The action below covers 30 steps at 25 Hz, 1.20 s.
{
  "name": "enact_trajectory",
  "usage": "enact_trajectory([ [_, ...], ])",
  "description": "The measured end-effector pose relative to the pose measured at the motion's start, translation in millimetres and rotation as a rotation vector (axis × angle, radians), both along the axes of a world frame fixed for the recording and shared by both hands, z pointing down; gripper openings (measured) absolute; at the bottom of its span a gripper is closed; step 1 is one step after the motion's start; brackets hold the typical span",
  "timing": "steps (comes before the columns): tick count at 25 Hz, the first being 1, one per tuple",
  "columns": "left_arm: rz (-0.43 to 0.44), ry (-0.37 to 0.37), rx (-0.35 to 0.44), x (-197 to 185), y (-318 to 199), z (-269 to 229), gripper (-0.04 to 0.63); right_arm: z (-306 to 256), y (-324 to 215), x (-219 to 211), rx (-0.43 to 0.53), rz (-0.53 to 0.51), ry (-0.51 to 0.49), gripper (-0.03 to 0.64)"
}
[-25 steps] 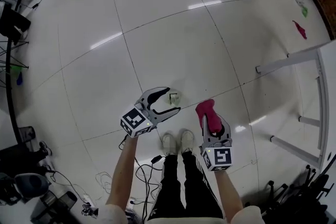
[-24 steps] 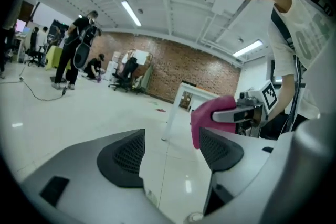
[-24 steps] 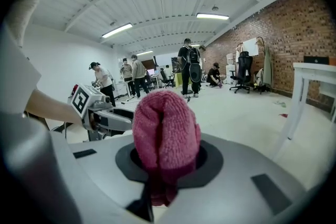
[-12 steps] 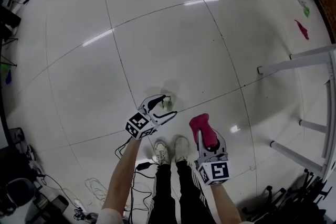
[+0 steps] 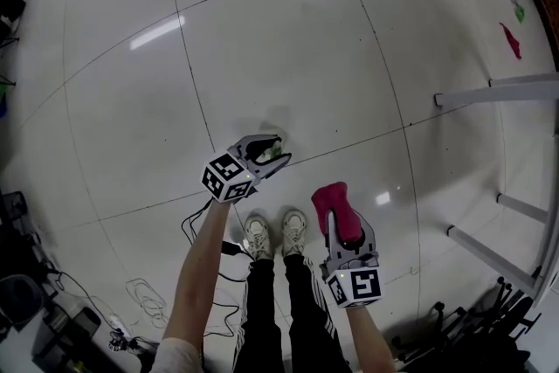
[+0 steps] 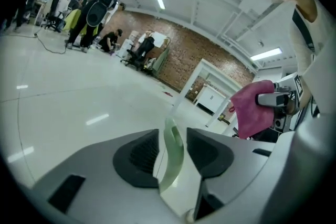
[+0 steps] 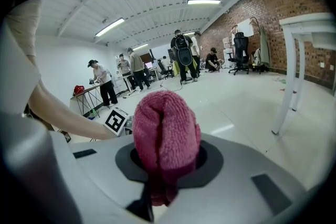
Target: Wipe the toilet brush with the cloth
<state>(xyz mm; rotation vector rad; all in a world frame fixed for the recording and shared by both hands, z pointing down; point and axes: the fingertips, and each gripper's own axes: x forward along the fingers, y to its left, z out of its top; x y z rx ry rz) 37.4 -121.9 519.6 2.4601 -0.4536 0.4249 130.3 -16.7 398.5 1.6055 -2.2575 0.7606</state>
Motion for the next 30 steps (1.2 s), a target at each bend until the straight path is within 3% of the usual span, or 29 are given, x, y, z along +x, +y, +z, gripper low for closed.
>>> enact_trajectory([
  [1, -0.002, 0.012, 0.006, -0.6, 1.7, -1.3, 0.119, 1.1, 1.3, 0.5, -0.003, 0.003, -0.002, 0.069],
  [2, -0.008, 0.025, 0.008, -1.0, 2.1, -2.6, 0.102, 2.5, 1.8, 1.0, -0.005, 0.005, -0.003, 0.069],
  [8, -0.071, 0.153, 0.008, 0.8, 2.2, -28.9, 0.081, -0.1, 1.4, -1.9, -0.006, -0.004, -0.012, 0.069],
  [11, -0.104, 0.216, 0.035, 3.2, -8.8, -63.6, 0.077, -14.0, -6.7, -2.9, 0.019, -0.012, -0.012, 0.069],
  [14, -0.124, 0.233, 0.071, 2.2, -16.6, -110.4, 0.071, -44.9, -16.9, -5.8, 0.051, -0.006, -0.018, 0.069],
  [18, -0.198, 0.245, 0.131, -9.8, -37.1, -207.0, 0.063, -118.4, -34.4, -14.0, 0.133, -0.015, -0.022, 0.069],
  [22, -0.312, 0.302, 0.139, -26.9, -57.7, -337.5, 0.063, -215.5, -45.3, -25.0, 0.235, -0.023, -0.034, 0.069],
  [27, -0.338, 0.309, 0.239, -42.5, -66.5, -495.7, 0.063, -341.5, -72.9, -51.6, 0.382, 0.019, -0.068, 0.069],
  [30, -0.435, 0.314, 0.271, -59.3, -60.0, -565.3, 0.063, -400.4, -81.3, -75.8, 0.448, 0.025, -0.08, 0.069],
])
